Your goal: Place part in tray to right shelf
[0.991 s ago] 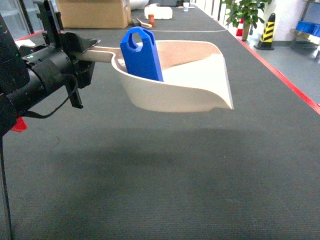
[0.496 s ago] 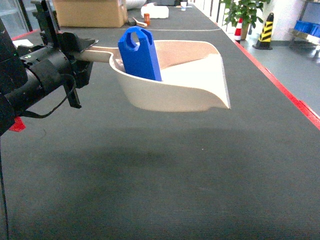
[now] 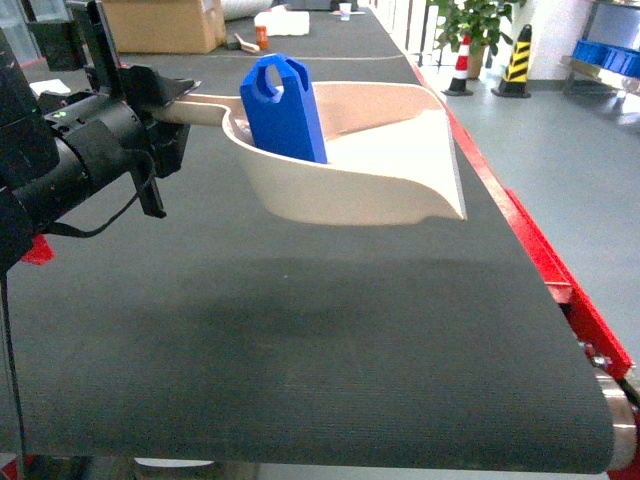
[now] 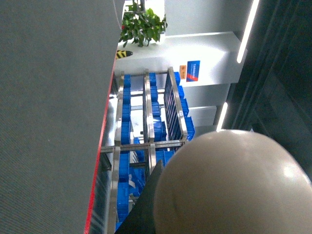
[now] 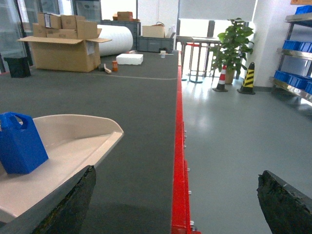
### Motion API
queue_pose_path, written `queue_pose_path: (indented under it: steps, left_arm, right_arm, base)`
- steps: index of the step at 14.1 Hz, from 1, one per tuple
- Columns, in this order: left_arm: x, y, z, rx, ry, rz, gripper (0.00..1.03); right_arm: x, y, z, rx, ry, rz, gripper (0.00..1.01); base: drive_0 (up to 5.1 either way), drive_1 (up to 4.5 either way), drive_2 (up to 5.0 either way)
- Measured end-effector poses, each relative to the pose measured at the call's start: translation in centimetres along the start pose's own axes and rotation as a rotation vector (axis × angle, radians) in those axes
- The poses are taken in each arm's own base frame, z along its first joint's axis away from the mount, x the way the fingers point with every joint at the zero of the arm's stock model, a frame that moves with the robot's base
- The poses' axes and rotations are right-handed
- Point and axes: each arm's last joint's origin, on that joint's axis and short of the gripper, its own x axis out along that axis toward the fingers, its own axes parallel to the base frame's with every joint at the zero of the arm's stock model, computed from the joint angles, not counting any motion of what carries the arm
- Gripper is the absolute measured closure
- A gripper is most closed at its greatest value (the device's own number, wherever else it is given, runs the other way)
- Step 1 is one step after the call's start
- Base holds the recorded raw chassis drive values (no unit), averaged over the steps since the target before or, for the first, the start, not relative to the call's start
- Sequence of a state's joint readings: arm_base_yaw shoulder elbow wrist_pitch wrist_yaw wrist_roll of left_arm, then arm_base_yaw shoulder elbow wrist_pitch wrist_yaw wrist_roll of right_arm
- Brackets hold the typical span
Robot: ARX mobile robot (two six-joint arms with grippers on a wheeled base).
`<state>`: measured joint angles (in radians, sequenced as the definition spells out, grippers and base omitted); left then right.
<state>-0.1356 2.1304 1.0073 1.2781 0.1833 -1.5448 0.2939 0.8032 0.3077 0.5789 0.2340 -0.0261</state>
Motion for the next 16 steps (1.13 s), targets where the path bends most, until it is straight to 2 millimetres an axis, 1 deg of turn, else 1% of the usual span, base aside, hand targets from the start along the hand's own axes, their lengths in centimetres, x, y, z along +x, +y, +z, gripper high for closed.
queue_pose_path:
  steps: [14, 16]
  left_arm:
    - [-0.01, -0.02, 0.03, 0.0, -0.002, -0.003, 0.89]
    - [0.0, -0.01, 0.0, 0.0, 0.0, -0.001, 0.89]
  right_arm:
    - [-0.01, 0.0, 0.03, 0.001, -0.002, 0.0, 0.03]
    - [-0.02, 0.0, 0.06, 0.001, -0.005, 0.0, 0.03]
  base:
    - [0.0, 0.0, 0.0]
    - [5.1, -2.35, -2.4]
